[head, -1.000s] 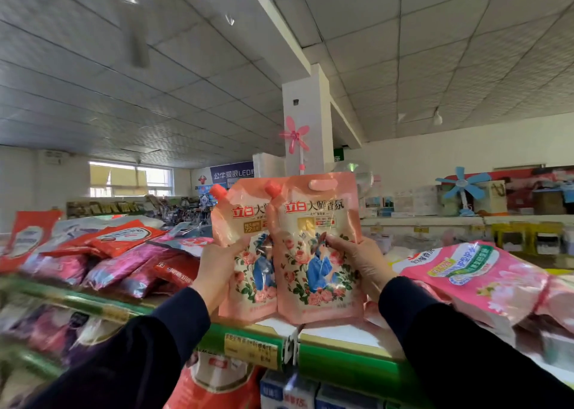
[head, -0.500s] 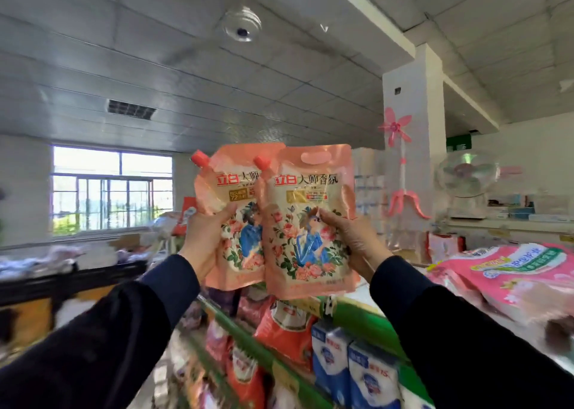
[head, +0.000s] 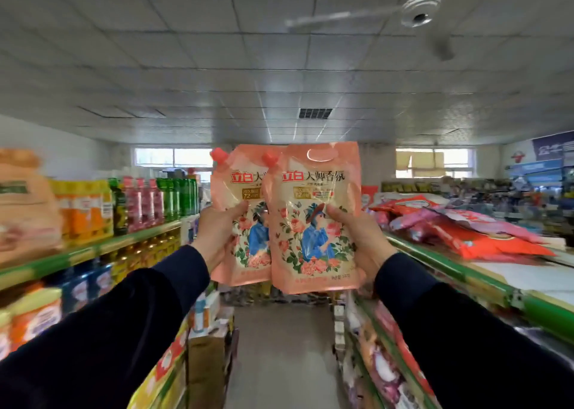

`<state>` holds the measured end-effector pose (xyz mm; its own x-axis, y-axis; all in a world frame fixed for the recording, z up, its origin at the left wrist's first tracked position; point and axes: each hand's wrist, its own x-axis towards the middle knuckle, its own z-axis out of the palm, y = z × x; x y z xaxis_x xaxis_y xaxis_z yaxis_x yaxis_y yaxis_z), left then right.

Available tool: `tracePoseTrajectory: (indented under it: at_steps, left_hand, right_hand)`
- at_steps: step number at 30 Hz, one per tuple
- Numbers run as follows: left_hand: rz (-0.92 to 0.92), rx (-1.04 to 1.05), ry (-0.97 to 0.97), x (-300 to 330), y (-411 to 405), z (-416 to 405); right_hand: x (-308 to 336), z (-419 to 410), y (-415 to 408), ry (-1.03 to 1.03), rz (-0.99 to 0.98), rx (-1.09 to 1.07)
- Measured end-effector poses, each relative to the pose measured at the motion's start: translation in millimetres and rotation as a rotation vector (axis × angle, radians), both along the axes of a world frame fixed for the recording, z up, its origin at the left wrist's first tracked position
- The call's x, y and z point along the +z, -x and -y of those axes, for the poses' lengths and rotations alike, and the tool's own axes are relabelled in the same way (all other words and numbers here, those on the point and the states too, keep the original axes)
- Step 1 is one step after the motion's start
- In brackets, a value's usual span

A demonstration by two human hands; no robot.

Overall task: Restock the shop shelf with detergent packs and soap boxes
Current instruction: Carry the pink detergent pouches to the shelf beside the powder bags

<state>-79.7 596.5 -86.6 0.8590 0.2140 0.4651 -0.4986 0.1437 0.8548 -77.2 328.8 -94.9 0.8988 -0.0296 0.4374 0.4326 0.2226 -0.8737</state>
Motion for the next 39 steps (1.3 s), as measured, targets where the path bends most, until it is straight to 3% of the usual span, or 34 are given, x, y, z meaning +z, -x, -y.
tracePoseTrajectory:
  at_steps: [15, 22, 28, 39]
  left_hand:
    - [0.035, 0.52, 0.025, 4, 160, -375]
    - [0.001, 0.765, 0.014, 21, 205, -504]
    - [-0.036, 0.974, 0.059, 27, 194, -577]
    - [-0.082, 1.092, 0.067, 15, 94, -672]
  right_hand:
    - [11, -404, 22, 0.006, -0.049, 0.562]
    - [26, -544, 37, 0.051, 0.004, 0.65]
    - [36, -625, 14, 0.041, 0.037, 0.764]
    - [23, -766, -83, 0.018, 0.002, 0.975]
